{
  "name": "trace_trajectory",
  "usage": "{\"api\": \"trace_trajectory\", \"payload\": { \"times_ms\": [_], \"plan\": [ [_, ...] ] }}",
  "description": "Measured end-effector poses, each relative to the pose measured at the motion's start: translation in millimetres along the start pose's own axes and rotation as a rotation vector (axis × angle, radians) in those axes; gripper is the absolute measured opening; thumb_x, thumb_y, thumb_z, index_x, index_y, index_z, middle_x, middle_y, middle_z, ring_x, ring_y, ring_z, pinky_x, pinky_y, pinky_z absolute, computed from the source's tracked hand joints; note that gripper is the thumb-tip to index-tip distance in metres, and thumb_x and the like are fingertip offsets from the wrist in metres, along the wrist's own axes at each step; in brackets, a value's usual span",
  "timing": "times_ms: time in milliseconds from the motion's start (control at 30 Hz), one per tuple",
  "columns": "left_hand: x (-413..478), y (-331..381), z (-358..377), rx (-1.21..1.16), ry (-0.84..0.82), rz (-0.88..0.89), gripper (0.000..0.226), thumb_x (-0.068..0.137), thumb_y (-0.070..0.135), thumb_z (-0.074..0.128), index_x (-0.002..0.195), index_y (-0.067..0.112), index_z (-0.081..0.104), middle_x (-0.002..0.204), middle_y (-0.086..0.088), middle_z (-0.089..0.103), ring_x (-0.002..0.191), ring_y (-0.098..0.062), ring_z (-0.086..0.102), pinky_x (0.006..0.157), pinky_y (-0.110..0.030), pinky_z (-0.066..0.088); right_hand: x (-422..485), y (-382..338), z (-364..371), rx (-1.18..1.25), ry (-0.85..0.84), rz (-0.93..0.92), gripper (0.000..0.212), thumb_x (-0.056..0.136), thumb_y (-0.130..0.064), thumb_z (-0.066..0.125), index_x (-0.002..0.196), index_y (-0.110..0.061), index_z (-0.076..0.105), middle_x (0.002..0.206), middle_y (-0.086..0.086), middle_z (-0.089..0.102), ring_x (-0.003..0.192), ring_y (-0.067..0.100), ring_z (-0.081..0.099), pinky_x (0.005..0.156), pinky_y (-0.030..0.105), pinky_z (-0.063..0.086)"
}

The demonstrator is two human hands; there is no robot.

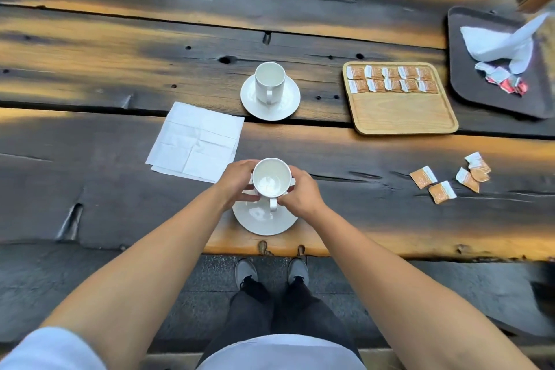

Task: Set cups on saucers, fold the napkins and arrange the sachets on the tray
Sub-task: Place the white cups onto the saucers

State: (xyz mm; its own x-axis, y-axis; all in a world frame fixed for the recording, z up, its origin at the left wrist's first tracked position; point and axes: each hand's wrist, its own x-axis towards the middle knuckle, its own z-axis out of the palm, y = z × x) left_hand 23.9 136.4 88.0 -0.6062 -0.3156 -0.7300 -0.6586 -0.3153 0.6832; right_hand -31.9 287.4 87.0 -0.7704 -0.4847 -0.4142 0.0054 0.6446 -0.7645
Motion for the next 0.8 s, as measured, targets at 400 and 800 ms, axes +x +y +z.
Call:
{"api": "trace_trajectory", "payload": {
  "times_ms": [400, 800],
  "plan": [
    [1, -27, 1, 0.017, 0.03, -0.066, 0.023, 0.09, 0.031, 0.054, 0.102, 0.027, 0.072, 0.11, -0.002, 0.067, 0.102, -0.034, 0.065, 0.061, -0.035, 0.061, -11, 16, 15, -0.022, -0.038, 0.03, 0.059, 0.064, -0.001, 0.073, 0.12, -0.016, 0.065, 0.116, 0.008, 0.068, 0.106, 0.031, 0.062, 0.089, 0.041, 0.053],
    [9, -35, 9, 0.001, 0.03, -0.084, 0.025, 0.088, 0.029, 0.056, 0.105, 0.024, 0.073, 0.109, -0.002, 0.07, 0.101, -0.029, 0.066, 0.062, -0.033, 0.059, -7, 29, 22, -0.091, -0.029, 0.052, 0.049, 0.066, 0.0, 0.071, 0.113, -0.013, 0.067, 0.11, 0.009, 0.07, 0.101, 0.031, 0.063, 0.083, 0.035, 0.052]
  ]
}}
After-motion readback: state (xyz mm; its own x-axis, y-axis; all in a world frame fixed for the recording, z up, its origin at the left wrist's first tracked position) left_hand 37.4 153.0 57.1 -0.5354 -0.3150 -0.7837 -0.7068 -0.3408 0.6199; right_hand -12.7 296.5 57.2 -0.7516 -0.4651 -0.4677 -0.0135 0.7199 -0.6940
